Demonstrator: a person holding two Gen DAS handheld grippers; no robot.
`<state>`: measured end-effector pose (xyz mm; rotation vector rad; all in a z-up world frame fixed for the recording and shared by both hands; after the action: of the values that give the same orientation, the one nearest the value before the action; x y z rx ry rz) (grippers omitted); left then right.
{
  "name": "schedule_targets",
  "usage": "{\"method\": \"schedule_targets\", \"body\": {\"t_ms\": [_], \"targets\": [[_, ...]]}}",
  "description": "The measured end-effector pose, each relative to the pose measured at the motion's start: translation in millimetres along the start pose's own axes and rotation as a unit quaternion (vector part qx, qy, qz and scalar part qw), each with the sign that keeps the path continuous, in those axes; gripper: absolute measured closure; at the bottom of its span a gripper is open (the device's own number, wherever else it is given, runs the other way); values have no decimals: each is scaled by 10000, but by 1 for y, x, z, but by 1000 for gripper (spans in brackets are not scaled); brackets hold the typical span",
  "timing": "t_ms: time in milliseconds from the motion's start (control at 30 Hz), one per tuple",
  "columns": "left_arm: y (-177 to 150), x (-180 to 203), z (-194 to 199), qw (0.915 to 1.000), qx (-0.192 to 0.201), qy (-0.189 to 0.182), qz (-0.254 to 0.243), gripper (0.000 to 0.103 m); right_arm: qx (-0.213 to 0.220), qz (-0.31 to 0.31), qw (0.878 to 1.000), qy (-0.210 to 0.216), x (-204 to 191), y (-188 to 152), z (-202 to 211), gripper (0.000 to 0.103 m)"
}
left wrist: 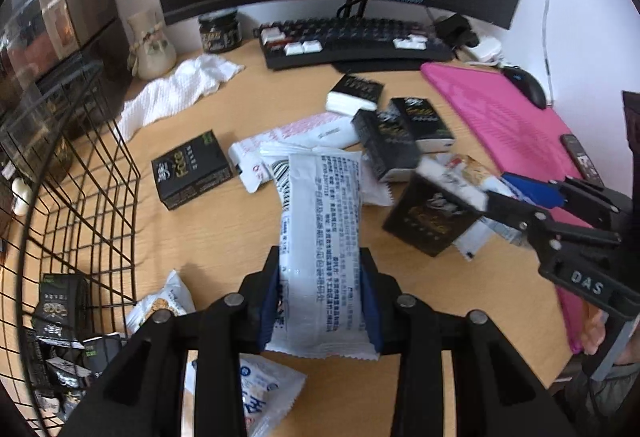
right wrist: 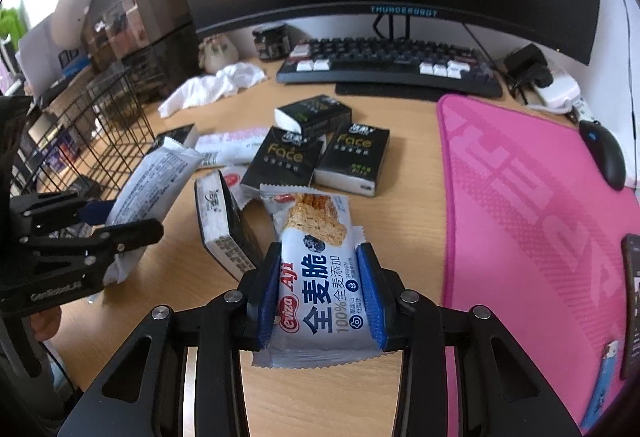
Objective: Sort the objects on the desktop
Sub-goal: 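Carry the white bar and Aji cracker packet toward the wire basket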
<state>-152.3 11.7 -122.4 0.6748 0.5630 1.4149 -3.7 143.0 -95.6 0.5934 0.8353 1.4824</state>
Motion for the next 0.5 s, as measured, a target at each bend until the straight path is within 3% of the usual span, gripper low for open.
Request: {"method": "schedule_targets", "body": {"t_ms": [500], "targets": [[19, 11, 56, 9985, 539, -64, -59, 64, 616, 82, 9981, -24, -15, 28, 52, 67]]}}
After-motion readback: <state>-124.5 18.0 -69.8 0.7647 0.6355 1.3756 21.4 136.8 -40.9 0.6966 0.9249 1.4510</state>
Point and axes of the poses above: each gripper's, at about its wrist camera, not at the fingertips, and z roughly against the way its jaws point, x to its right, y to its top, the point moved 6 cm from there along -z, roughly the way its jaws point, and after that the axes turned 13 degrees about x, right-handed, at the moved point
